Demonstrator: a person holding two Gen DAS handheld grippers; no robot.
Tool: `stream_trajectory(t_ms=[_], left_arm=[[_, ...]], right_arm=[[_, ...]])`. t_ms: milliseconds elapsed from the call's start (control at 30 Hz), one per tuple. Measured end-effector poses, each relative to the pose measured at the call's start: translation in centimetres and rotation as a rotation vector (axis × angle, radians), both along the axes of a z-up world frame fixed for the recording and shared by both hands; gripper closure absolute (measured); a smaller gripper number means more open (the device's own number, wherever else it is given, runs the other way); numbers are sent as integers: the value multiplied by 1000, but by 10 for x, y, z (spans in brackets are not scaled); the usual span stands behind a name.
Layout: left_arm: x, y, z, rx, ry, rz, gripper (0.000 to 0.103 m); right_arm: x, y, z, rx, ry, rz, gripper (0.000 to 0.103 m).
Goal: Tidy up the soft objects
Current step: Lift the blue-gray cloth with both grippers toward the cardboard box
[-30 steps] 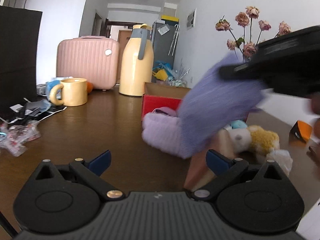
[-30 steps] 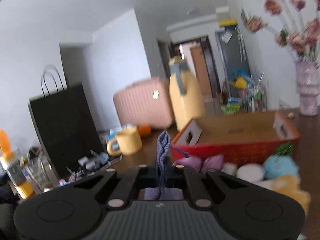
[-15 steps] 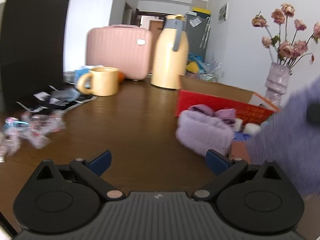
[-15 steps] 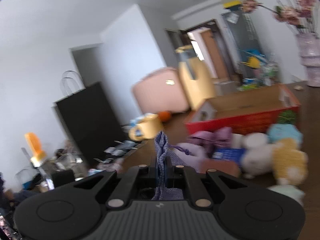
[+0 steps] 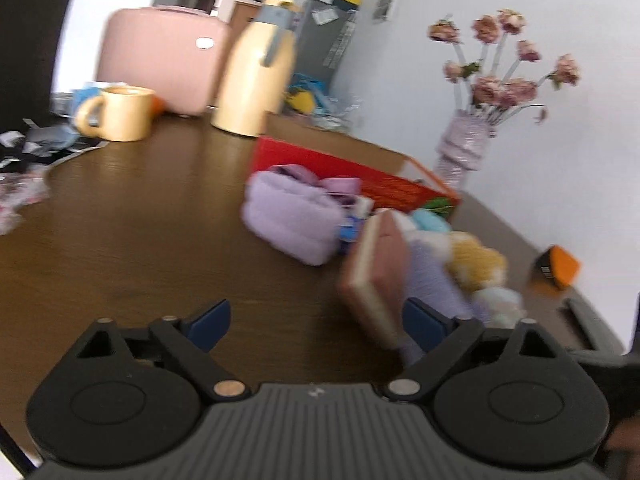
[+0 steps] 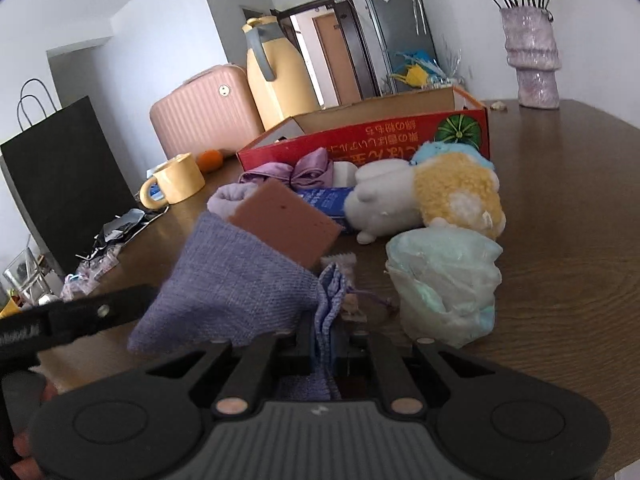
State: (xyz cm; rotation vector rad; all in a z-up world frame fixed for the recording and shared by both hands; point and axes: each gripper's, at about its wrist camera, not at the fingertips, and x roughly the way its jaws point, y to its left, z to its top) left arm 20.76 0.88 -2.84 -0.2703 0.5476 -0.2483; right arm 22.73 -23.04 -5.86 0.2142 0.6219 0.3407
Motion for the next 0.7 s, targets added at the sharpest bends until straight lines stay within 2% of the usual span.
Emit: stream_trajectory(t_ms=[133,200,333,433,500,567,700], left_arm=[[0,-10,6,-57,-2,-82,25],[0,-16,4,-49,5,-90,35],[-4,-12,10,-112,-2,-138,35],[-4,-16,8,-80,6,-170,36],[1,-21,-3,-69,67,-181,49],[2,-22,-13,-96,106,-196,61],[-3,-15,-16,-132,108,-179,69]], right_arm=[[0,5,4,-51,-31,-6,96],[1,5,4,-53,-33,3,96],[-1,9,5,-81,-51,12,96],[-3,10,6,-77,-54,34,96],[-4,12,5,-66,-48,55,96],[-8,16,4,-67,-51,76,95],[-14,14,3,-58,-52,79,88]])
